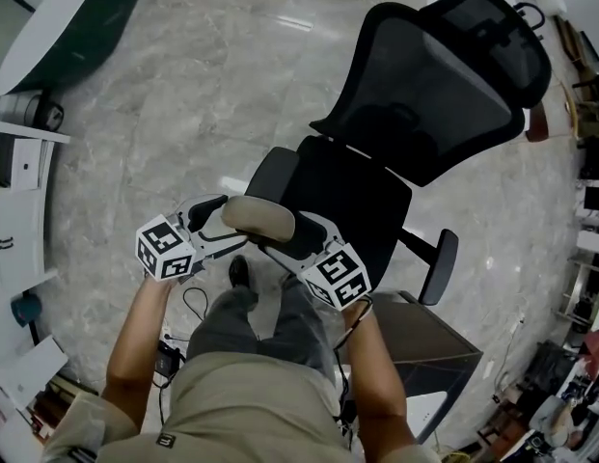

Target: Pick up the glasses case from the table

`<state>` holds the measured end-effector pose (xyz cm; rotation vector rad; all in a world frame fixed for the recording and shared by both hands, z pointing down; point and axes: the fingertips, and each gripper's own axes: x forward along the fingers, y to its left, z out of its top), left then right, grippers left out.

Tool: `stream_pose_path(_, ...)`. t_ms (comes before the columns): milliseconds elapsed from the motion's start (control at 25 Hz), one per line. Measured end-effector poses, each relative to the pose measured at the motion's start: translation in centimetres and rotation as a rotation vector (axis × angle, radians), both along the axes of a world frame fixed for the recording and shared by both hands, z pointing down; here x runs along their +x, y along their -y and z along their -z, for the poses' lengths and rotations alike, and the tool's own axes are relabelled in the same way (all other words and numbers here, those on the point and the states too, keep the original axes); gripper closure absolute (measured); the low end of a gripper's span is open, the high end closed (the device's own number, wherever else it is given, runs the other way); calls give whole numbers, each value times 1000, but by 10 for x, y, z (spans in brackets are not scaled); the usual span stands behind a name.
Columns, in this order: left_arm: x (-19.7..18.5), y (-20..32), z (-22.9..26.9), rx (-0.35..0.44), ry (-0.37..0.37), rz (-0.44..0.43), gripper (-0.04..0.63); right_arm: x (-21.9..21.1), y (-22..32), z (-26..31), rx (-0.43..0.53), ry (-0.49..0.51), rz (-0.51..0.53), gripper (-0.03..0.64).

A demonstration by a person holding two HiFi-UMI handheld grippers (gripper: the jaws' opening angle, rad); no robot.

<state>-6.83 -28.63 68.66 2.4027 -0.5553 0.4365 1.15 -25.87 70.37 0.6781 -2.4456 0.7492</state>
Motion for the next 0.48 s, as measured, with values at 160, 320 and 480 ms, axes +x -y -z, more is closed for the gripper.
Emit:
stream_pose_path(160,1,1,-22,-25,21,24,199,2,-3,-25,4,-63,39,273)
stream_pose_path(320,-1,5,-40,-53,11,47,192,2,-1,-46,23,-121,68,270)
stream_pose_path(480,1,6,-55,-69,3,56,192,-4,-3,-64,14,-143,107,270)
